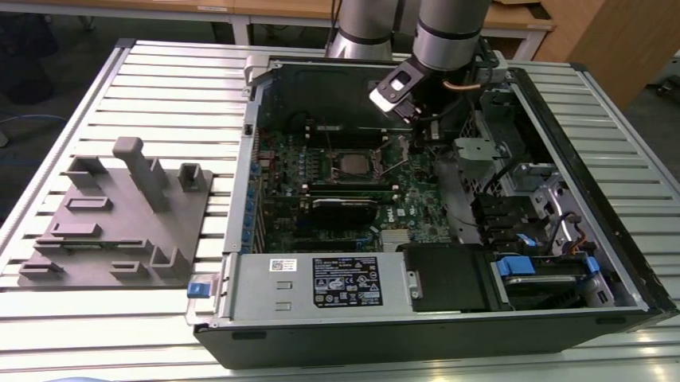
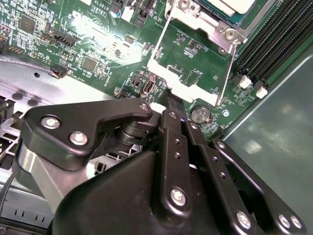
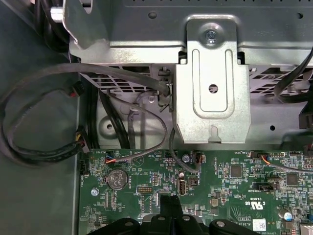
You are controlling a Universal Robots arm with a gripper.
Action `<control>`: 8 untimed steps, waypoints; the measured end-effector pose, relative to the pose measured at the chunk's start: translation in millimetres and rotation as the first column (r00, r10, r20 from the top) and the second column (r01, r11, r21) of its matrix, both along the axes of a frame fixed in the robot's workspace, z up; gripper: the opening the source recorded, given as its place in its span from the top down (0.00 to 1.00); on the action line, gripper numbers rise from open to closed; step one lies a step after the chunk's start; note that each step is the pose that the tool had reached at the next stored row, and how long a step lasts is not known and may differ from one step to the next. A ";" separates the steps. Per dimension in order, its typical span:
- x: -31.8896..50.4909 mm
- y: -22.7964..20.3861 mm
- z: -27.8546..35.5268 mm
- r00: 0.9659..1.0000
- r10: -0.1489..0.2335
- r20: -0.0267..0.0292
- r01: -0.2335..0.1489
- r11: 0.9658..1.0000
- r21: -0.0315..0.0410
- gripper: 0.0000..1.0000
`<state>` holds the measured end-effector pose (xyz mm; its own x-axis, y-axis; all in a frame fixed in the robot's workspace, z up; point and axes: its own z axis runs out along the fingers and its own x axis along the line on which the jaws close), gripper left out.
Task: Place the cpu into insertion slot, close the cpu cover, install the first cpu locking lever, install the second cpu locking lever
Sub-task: 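Close the cpu cover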
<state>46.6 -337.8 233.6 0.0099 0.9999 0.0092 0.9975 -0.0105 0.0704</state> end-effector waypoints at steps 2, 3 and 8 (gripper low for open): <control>-0.4 0.0 0.0 1.000 0.000 0.000 0.000 1.000 0.000 0.89; -0.7 0.0 0.0 1.000 0.000 0.000 0.000 1.000 0.000 0.89; -6.6 0.0 0.0 1.000 0.000 0.008 0.000 1.000 0.000 0.89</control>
